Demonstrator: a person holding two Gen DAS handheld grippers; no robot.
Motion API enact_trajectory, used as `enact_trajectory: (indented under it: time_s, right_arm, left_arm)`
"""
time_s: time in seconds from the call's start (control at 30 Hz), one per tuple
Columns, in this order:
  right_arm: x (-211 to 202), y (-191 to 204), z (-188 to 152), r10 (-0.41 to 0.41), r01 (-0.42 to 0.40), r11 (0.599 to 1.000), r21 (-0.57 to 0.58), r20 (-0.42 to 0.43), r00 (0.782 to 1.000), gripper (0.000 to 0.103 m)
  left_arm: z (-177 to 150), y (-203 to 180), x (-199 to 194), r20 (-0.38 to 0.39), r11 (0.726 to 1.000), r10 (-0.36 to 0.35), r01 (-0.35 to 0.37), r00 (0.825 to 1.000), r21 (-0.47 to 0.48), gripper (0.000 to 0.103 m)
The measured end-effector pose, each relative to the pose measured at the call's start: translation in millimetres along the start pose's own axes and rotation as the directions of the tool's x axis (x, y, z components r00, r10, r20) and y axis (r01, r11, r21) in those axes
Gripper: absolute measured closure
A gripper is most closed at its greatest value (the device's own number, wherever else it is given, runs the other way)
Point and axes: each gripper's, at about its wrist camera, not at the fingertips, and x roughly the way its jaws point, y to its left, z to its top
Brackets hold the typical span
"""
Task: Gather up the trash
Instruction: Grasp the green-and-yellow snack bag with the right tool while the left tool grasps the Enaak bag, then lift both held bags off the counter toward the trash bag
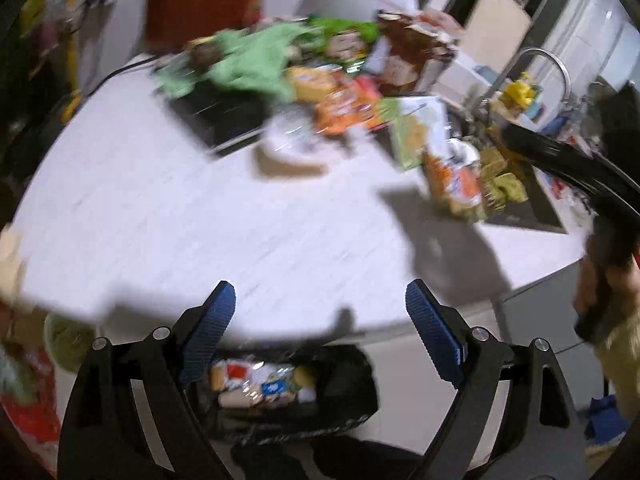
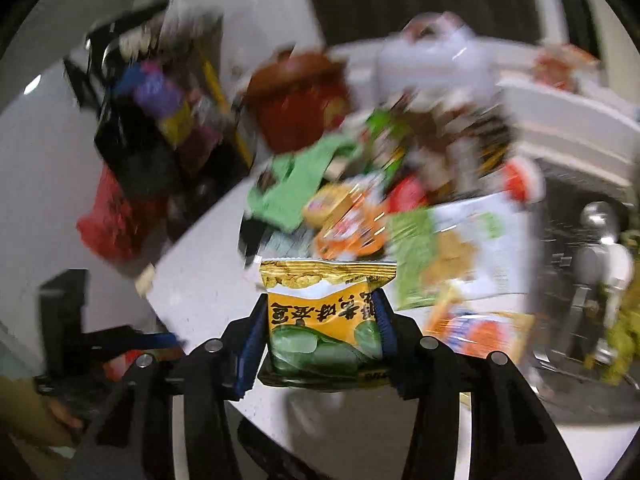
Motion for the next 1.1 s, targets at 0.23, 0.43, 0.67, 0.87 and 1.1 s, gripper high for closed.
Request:
enact_trajectory:
  time_s: [0.23, 0.43, 0.67, 0.87, 1.1]
  right_arm:
    - [-83, -44, -5, -0.134, 0.118, 0.984, 0.135, 0.111, 0.985, 0.053]
    - [-103, -67, -39, -0.154, 0.124, 0.965, 0.231, 0.115, 0.981, 0.053]
    - [-107, -82, -58, -0.118, 0.085, 0.959, 0.270, 0.109, 0.987, 0.053]
    - [-101, -94, -62, -0.079, 0.043, 0.952, 0.302, 0.109, 0.991, 0.053]
    - [-94, -96, -59, -0.038, -0.001, 0.950, 0.313, 0.120, 0.992, 0.053]
  left_arm:
    - [49, -90, 66, -0.030, 0.985, -0.121, 0.123, 0.992, 0.119, 0.015]
    - [74, -147, 123, -0.093, 0.970, -0.147, 0.162, 0.985, 0.180, 0.015]
    - [89, -163, 165, -0.113, 0.975, -0.016, 0.040, 0.994, 0.219, 0.015]
    - [86, -175, 172, -0.083, 0.964, 0.014, 0.008, 0.996, 0.266, 0.017]
    - [86, -158, 159, -0.055, 0.973, -0.065, 0.075, 0.996, 0.218, 0.053]
